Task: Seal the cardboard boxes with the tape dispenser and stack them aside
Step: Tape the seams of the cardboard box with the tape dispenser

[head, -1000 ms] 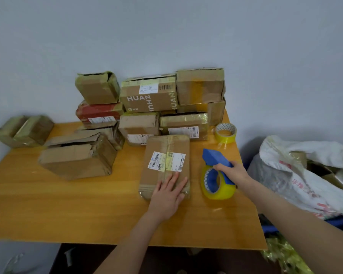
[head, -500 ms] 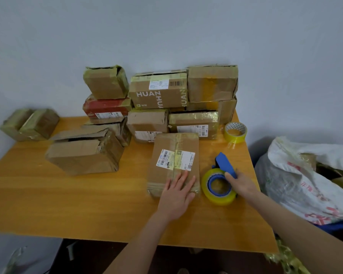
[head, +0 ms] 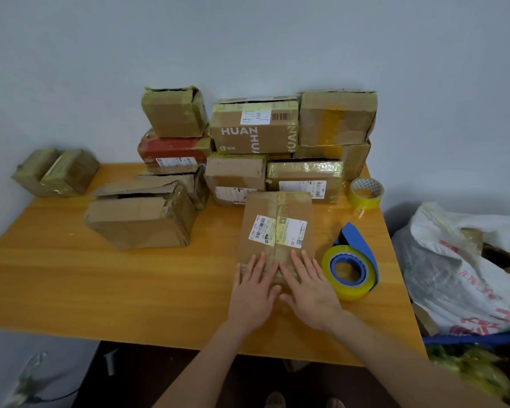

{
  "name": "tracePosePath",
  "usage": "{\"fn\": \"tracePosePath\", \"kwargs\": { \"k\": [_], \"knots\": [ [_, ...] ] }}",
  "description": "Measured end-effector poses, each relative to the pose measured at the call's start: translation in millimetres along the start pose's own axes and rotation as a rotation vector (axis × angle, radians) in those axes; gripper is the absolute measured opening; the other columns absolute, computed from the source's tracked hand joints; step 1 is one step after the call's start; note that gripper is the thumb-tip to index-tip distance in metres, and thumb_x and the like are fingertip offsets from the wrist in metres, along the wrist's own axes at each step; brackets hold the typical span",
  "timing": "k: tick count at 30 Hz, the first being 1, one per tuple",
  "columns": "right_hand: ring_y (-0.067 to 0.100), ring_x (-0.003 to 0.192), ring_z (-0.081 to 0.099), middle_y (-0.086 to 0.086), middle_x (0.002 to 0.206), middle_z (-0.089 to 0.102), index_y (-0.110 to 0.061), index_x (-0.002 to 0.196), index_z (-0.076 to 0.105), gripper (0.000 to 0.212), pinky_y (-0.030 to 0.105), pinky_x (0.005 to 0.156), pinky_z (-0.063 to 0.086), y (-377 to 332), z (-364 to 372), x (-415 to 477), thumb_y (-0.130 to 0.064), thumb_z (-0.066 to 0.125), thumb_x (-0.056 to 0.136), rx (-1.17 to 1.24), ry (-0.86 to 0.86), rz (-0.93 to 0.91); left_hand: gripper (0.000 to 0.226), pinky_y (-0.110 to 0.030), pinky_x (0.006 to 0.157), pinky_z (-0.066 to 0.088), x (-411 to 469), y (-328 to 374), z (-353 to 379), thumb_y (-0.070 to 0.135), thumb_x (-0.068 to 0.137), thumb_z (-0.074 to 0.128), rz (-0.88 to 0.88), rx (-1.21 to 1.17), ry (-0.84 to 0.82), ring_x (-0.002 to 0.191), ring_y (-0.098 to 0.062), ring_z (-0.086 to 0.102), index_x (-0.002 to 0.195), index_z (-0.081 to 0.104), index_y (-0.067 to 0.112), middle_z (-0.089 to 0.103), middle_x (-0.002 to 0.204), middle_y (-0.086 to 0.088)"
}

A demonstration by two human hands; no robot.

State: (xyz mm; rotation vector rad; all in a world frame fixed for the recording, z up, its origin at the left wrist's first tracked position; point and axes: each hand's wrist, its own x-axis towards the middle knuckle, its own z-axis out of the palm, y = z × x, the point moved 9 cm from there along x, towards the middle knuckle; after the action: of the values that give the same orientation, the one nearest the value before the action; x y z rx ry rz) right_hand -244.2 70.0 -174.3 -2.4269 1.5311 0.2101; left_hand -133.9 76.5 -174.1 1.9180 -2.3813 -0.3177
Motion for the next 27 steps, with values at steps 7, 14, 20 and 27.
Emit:
{"fn": "tracePosePath", "kwargs": {
  "k": [7, 14, 20, 27],
  "knots": [
    [0.024, 0.109, 0.056, 0.005, 0.129, 0.047, -0.019, 0.150, 0.031, 0.055, 0.035, 0.078, 0.052, 43, -33, -15, -0.041, 0.043, 0.101, 0.421, 0.235, 0.376, 0.038, -0.020, 0.080, 0.047, -27, -80, -41, 0.021, 0.096, 0.055, -0.533, -0.593, 0.385, 0.092, -0.014, 0.054, 0.132, 0.057, 0.010, 0.053, 0.106, -0.003],
    [0.023, 0.099, 0.062, 0.006, 0.118, 0.064, -0.016, 0.145, 0.040, 0.051, 0.033, 0.075, 0.052, 53, -28, -8, -0.039, 0.048, 0.100, 0.586, 0.216, 0.400, 0.029, -0.010, 0.050, 0.041, -22, -90, -8, 0.026, 0.096, 0.056, -0.569, -0.813, 0.117, 0.059, -0.006, 0.056, 0.116, 0.069, 0.010, 0.064, 0.068, 0.006],
    [0.010, 0.069, 0.059, -0.012, 0.074, 0.053, -0.022, 0.150, 0.034, 0.066, 0.020, 0.061, 0.048, 71, -10, -15, -0.028, 0.065, 0.092, 0.683, 0.216, 0.419, 0.016, -0.020, 0.065, 0.052, -16, -93, -4, 0.018, 0.088, 0.068, -0.592, -0.868, 0.093, 0.064, -0.011, 0.065, 0.100, 0.075, 0.010, 0.068, 0.065, 0.005],
    [0.018, 0.080, 0.061, 0.001, 0.092, 0.067, -0.023, 0.152, 0.026, 0.073, 0.030, 0.065, 0.051, 71, -10, -9, -0.032, 0.065, 0.091, 0.438, 0.177, 0.458, 0.033, -0.013, 0.055, 0.042, -10, -95, -4, 0.023, 0.075, 0.081, -0.642, -0.732, 0.115, 0.066, -0.010, 0.061, 0.102, 0.071, 0.006, 0.063, 0.070, 0.006]
  ]
}}
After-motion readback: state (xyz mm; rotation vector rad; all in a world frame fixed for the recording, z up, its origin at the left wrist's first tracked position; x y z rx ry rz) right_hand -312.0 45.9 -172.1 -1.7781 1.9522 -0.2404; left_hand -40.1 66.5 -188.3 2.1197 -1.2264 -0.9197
